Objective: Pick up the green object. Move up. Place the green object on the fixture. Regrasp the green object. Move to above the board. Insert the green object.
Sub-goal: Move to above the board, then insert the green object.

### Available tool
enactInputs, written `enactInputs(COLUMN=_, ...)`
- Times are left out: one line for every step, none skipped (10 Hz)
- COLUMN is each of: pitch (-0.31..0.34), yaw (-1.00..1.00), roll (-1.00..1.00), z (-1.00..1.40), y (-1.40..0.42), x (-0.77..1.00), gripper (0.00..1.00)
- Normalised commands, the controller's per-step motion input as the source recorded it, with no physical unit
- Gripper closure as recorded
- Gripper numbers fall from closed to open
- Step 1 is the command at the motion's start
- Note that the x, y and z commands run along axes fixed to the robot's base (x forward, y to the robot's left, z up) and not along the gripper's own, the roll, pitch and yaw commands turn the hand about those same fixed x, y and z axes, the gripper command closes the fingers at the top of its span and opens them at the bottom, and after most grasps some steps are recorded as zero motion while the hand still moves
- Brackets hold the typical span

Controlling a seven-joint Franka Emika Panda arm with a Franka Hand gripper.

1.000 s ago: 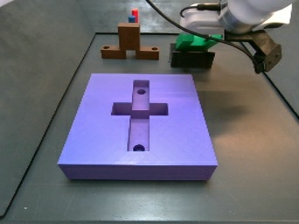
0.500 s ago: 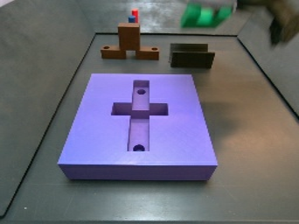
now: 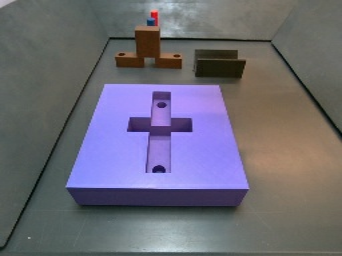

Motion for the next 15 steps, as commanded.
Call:
enactInputs(pitch=0.078, yaw=-0.05, roll=-1.00, z=0.28, y=-1.40, x=-1.26, gripper=1.00)
enactInputs(pitch=0.053, yaw=-0.05, roll=-1.00, z=0.30, y=-1.40, x=-1.29, gripper=1.00)
enactInputs(pitch=0.022, yaw=-0.04, roll=-1.00, z=0.29, y=-1.39, x=-1.40, gripper=1.00)
enactInputs(pitch=0.009, yaw=-0.03, roll=-1.00, z=0.26, y=-1.35, x=-1.40, gripper=1.00)
enactInputs(pitch=0.009, yaw=-0.02, roll=-1.00, z=0.27, y=-1.36, x=-1.40, gripper=1.00)
enactInputs(pitch=0.013, yaw=-0.02, roll=-1.00, z=0.26, y=-1.36, x=-1.40, gripper=1.00)
enactInputs(pitch=0.011, yaw=-0.02, roll=-1.00, z=0.13, y=-0.73, x=-0.77, gripper=1.00)
enactInputs(pitch=0.021, yaw=-0.02, roll=-1.00, z=0.03, y=-0.26, x=-0.31, gripper=1.00)
enactInputs(pitch=0.025, yaw=-0.02, roll=-1.00, z=0.03, y=-0.13, x=-0.15, gripper=1.00)
enactInputs(pitch=0.015, yaw=-0.02, roll=-1.00, z=0.03, y=-0.10, x=-0.12, gripper=1.00)
enactInputs(pitch=-0.016, yaw=-0.02, roll=-0.80, z=0.00, y=-0.04, x=-0.11, gripper=1.00)
enactInputs(pitch=-0.028, yaw=-0.01, roll=-0.61, z=0.01, y=0.00, x=-0.09, gripper=1.00)
enactInputs(pitch=-0.033, yaw=-0.01, roll=-0.36, z=0.00, y=0.01, x=-0.06, gripper=1.00)
enactInputs(pitch=-0.027, yaw=-0.01, roll=-0.24, z=0.00, y=0.01, x=-0.04, gripper=1.00)
enactInputs(pitch=-0.007, yaw=0.00, roll=-0.03, z=-0.05, y=-0.14, x=0.00, gripper=1.00)
